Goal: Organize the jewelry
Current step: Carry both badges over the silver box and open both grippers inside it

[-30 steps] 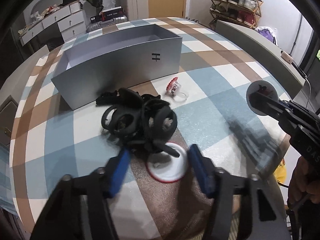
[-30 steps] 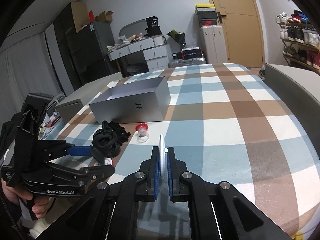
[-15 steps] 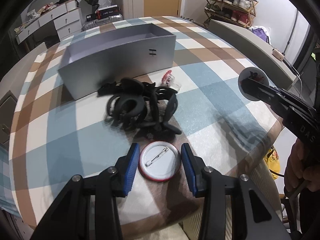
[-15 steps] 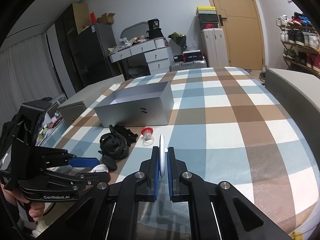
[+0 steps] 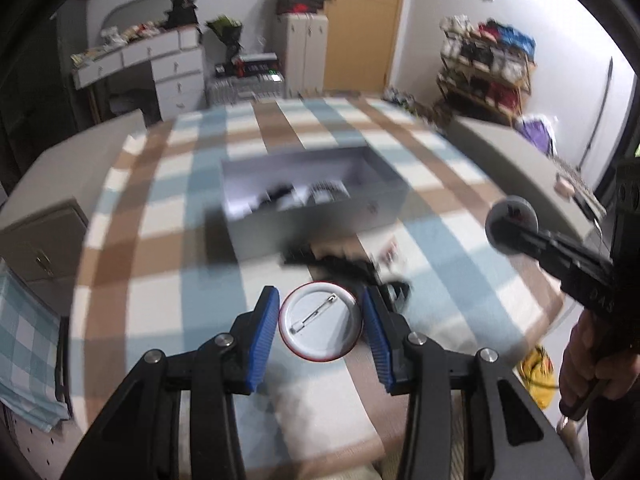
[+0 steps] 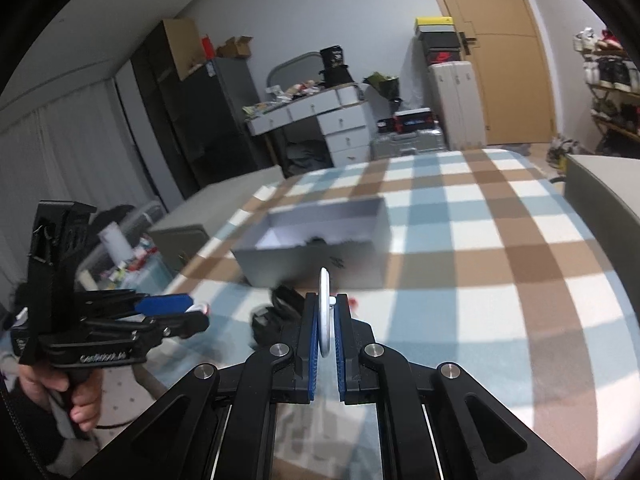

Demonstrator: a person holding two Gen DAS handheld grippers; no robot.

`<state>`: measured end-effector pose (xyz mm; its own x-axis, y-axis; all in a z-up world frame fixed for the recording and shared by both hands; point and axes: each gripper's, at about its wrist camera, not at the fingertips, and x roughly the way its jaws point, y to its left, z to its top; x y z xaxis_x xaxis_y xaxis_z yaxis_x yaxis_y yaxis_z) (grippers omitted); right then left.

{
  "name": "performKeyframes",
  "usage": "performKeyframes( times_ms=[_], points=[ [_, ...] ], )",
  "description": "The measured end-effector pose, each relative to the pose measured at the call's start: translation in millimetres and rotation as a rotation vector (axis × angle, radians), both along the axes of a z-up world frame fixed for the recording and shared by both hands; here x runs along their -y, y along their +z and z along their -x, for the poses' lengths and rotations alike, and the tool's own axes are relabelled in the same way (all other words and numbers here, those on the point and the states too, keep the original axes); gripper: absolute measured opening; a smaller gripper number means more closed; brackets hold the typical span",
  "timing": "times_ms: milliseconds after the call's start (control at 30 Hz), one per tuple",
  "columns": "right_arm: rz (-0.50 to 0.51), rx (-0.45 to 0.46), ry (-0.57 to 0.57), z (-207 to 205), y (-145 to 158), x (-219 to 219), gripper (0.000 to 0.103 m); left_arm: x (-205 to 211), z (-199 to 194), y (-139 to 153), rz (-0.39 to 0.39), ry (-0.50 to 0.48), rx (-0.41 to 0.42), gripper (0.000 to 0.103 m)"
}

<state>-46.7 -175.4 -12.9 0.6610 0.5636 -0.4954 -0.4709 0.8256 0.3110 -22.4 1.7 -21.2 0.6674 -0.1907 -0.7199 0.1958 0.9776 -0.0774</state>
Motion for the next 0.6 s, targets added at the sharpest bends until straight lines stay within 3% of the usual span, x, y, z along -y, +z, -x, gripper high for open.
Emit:
performKeyframes(
  times_ms=[300, 600],
  points=[
    [-0.101, -0.062, 0.061, -62.7, 19.3, -24.2, 0.007, -19.6, -53.5, 19.3, 0.067, 0.021, 0.087, 0.037],
    [-0.081, -0.118, 0.1, -118.0, 10.4, -53.0, 0.007, -22.2, -95.1, 9.3, 0.113, 0.006, 0.068, 0.037]
  ],
)
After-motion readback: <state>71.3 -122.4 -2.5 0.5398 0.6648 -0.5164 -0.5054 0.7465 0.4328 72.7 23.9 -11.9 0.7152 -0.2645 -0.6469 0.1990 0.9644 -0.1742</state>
